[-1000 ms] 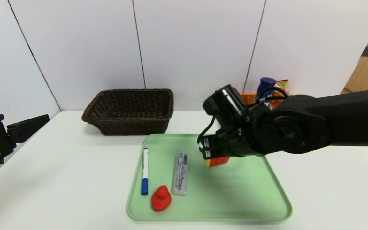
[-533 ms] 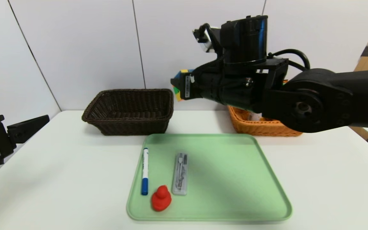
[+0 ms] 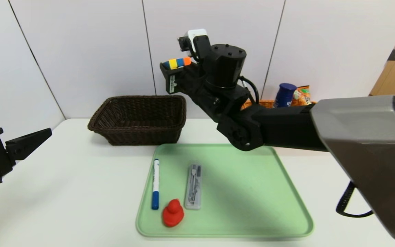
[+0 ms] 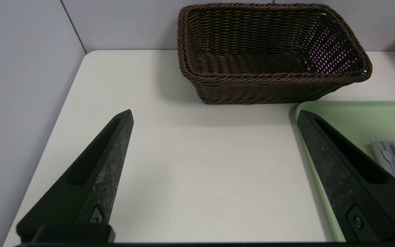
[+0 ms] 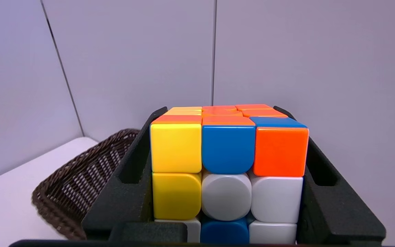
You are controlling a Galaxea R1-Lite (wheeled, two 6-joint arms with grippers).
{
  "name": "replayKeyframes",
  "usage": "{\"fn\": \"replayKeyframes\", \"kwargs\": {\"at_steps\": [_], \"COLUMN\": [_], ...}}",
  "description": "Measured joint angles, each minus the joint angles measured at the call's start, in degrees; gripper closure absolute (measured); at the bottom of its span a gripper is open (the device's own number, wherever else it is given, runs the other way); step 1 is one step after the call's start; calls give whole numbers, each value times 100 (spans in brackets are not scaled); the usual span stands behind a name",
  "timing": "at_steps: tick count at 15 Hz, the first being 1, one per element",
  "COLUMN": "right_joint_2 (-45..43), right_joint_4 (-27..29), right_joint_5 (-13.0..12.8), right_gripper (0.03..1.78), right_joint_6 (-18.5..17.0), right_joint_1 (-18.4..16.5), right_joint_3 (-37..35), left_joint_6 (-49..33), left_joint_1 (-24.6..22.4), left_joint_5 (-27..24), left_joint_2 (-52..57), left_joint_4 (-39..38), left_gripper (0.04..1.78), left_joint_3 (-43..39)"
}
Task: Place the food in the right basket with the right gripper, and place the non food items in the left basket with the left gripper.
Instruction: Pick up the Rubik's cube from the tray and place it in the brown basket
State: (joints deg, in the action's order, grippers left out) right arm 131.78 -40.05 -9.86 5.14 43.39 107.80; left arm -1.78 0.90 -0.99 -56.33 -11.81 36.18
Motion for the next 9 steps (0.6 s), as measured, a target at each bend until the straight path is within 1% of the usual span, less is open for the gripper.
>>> {"fn": "replayKeyframes", "kwargs": {"at_steps": [2,4,5,7,9], "right_joint_2": [430,756,885,1036,1133], "right_joint_4": [-336,-719,-719,-681,-684], "right_joint_5": [17,41,80,301,343], "right_gripper": [81,81,81,81,81], "right_joint_6": [367,649,764,822,828], "right_joint_1": [2,22,24,2,-6], "right_joint_3": [308,391,405,416,419], "left_joint_6": [5,0,-1,-4,-1], "left_joint_1": [2,4,2,2,6], "left_joint_5": [2,2,2,2,2], "left_joint_2": [16,20,24,39,44], "left_joint_4": [2,-1,-4,-34,-111], "left_gripper": [13,13,13,13,13], "left_joint_3": [-35,-71,-110,-179,-221]}}
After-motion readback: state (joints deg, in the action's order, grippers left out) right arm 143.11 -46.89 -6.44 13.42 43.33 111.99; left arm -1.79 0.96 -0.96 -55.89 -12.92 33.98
